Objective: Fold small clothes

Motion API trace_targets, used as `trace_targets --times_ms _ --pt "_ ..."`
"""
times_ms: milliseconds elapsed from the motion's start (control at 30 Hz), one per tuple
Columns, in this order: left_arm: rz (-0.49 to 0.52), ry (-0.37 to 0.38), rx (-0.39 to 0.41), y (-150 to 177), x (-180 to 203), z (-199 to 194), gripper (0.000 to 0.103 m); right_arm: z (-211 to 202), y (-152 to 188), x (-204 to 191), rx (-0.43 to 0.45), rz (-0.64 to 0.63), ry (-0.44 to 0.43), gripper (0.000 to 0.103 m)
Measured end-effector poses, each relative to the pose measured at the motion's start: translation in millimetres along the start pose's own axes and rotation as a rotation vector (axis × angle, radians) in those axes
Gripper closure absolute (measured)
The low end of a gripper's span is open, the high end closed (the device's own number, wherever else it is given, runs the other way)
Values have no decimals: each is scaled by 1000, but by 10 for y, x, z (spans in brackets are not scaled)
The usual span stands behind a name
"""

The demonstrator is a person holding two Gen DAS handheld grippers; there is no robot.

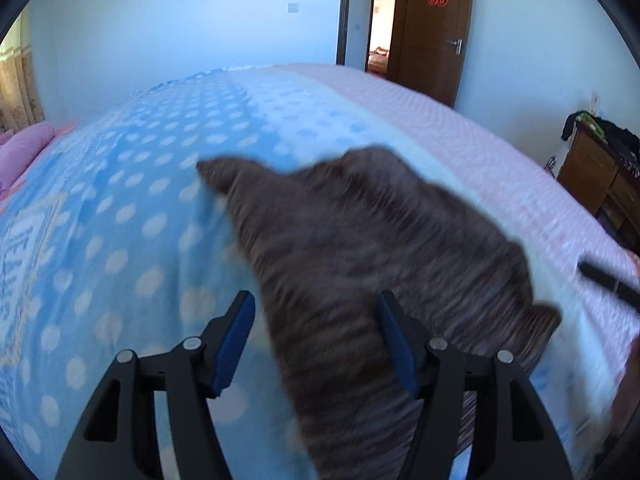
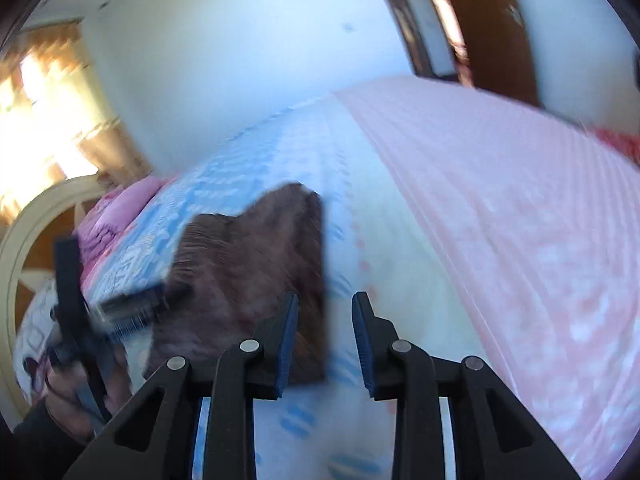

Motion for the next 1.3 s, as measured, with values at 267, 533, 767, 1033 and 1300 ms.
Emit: trace_targets --times_ms 267,533,767,1033,1300 --pt "-163 21 -61 256 -234 105 24 1135 -284 -445 -269 -181 15 74" --pt "-340 154 8 408 -535 -59 12 1235 -535 -1136 -195 -460 42 74" --pt "-327 190 9 422 -521 -56 8 2073 -580 -1703 -292 -657 68 74" --pt "-330 205 11 451 -537 -69 7 2612 -577 -1811 -319 -576 96 74" --pt "-452 180 95 499 -792 -249 6 1751 -510 -1755 -206 -540 -99 65"
Point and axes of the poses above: each gripper's, at about its wrist camera, not at the fingertips, and z roughly the way its jaws point, x to its right, y to its underside, the point moved 4 cm from there along z, roughly the way its jaws point, and after that the axes turned 3 degrees about -z, right-handed, at the moved point
